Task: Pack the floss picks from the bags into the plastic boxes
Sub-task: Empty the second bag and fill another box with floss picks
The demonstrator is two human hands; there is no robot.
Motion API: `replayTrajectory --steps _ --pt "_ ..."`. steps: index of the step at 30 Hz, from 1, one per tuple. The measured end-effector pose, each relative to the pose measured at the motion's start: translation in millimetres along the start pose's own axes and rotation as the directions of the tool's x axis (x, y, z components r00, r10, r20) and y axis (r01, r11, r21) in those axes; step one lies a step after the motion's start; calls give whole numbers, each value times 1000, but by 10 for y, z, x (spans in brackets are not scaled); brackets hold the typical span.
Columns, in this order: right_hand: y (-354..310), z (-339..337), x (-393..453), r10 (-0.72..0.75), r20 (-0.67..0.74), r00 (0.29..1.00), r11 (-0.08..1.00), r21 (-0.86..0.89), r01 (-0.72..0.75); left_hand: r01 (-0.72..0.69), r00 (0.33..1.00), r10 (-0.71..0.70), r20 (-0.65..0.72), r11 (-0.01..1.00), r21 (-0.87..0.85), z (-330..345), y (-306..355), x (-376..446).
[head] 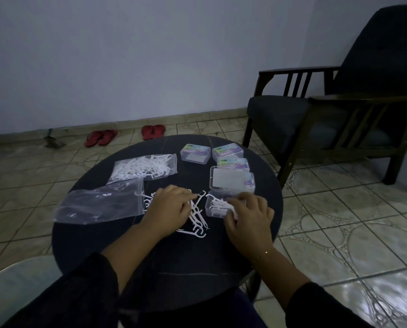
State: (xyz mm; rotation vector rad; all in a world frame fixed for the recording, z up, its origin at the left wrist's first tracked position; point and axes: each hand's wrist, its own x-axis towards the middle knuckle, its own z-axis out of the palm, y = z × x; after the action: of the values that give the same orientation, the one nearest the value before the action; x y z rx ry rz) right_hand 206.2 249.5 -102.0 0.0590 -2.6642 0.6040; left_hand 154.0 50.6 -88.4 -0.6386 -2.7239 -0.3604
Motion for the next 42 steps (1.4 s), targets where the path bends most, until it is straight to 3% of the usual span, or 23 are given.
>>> replayTrajectory --steps 1,3,5,8,21,26,34,42 --pt "-53 -12 -24 -56 -20 998 998 -41 55 9 998 -10 60 1000 16 -61 -58 -48" --pt "-194 -24 -57 -138 92 986 982 -114 148 -4 983 -6 182 999 54 -178 -159 -151" --pt "-294 12 -69 -131 270 954 971 -160 179 -27 960 -2 280 994 102 -289 -216 -247" --pt "-449 21 -70 -67 376 924 951 -257 173 -23 933 -35 358 987 157 -364 -240 -339" --pt "-694 144 -35 37 302 953 971 -237 38 -26 960 -30 277 980 198 -323 -253 -343" --pt "-715 109 15 103 327 940 968 -249 -20 -4 939 -71 336 976 218 -334 -263 -290" --pt "-705 114 62 89 359 929 952 -305 27 -101 914 -12 406 961 256 -368 -176 -183" --pt "-620 -1 186 70 493 867 920 -367 135 -218 905 83 418 933 286 -298 -80 -76"
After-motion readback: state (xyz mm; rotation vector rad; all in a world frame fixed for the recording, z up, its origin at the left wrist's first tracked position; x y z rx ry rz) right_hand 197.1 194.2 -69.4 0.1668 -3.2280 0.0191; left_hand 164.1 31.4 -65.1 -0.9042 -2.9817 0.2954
